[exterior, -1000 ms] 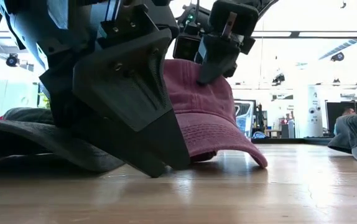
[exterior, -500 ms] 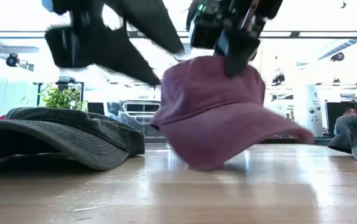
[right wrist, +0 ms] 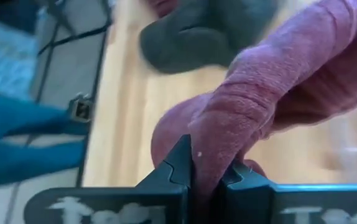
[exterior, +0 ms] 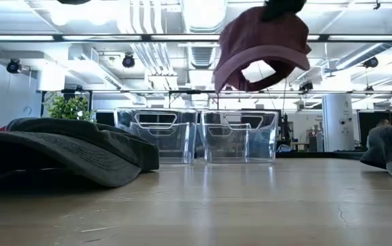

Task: Pick & Place hat
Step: Put the right red cap into the right transparent bin

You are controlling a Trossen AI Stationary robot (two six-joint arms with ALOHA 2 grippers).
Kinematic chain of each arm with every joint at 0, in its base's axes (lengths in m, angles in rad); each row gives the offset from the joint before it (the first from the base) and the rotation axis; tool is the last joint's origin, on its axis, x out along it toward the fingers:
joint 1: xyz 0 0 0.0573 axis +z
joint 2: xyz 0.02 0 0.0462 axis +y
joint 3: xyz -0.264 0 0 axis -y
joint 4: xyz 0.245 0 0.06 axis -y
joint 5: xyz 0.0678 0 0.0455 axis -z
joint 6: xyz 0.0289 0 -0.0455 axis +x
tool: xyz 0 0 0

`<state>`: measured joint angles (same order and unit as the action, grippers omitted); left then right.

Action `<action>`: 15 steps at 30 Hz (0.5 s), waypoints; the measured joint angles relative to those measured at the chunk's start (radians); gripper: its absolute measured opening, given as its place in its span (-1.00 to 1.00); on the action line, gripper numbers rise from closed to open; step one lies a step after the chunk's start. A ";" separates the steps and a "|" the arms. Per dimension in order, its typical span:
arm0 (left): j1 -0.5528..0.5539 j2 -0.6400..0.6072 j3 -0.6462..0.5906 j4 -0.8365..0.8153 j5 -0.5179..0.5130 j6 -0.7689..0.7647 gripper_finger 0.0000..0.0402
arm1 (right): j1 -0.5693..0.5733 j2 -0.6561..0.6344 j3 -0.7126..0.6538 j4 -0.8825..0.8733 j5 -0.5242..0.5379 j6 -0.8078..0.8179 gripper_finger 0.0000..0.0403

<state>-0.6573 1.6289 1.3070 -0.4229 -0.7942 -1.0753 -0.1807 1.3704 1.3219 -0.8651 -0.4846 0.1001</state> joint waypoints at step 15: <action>0.023 0.012 -0.003 -0.033 -0.018 -0.052 0.02 | -0.344 0.179 0.243 -0.154 0.099 -0.385 -0.96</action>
<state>-0.6339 1.6413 1.3037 -0.4557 -0.8124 -1.1275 -0.5246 1.5497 1.5650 -1.0190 -0.3859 -0.2853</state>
